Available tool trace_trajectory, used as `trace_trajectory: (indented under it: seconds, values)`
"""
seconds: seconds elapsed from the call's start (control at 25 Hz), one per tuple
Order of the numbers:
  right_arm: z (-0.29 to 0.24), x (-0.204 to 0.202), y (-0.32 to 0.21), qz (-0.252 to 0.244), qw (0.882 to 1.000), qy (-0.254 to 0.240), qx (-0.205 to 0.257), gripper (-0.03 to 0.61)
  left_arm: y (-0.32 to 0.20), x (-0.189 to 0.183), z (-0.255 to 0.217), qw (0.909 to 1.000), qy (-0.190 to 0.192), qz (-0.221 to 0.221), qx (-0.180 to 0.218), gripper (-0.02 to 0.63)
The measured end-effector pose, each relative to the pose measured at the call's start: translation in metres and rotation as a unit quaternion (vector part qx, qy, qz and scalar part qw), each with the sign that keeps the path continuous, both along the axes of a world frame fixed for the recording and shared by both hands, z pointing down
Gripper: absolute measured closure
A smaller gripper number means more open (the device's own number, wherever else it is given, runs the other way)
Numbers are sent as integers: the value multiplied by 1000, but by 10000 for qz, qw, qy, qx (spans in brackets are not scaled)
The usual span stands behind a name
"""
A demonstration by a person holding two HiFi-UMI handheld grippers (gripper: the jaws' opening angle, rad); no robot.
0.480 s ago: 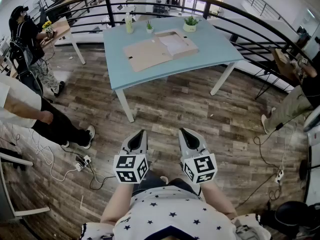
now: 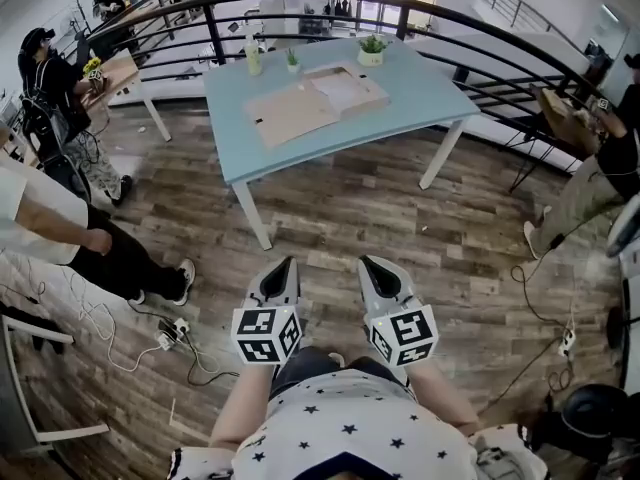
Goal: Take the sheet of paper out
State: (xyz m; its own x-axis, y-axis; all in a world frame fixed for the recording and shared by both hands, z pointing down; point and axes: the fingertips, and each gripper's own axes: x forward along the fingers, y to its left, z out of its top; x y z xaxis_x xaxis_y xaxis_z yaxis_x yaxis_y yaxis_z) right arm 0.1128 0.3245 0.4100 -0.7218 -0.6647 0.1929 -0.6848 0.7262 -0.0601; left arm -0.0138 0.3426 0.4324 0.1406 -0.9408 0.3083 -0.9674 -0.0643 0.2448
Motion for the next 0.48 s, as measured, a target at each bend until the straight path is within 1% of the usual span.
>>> trace_trajectory:
  seconds: [0.08,0.28,0.48]
  values:
    - [0,1,1,-45,10000,-10,-13,572,1,2,1,10000,1,4,-8,612]
    - [-3,1,2,-225,9991,-353,-120,572,0,4,3,10000,28,-8,-48,612]
    - [1,5,-8,-158,9993,-273,-197,572,-9,10,2,10000,59,61,-36,611]
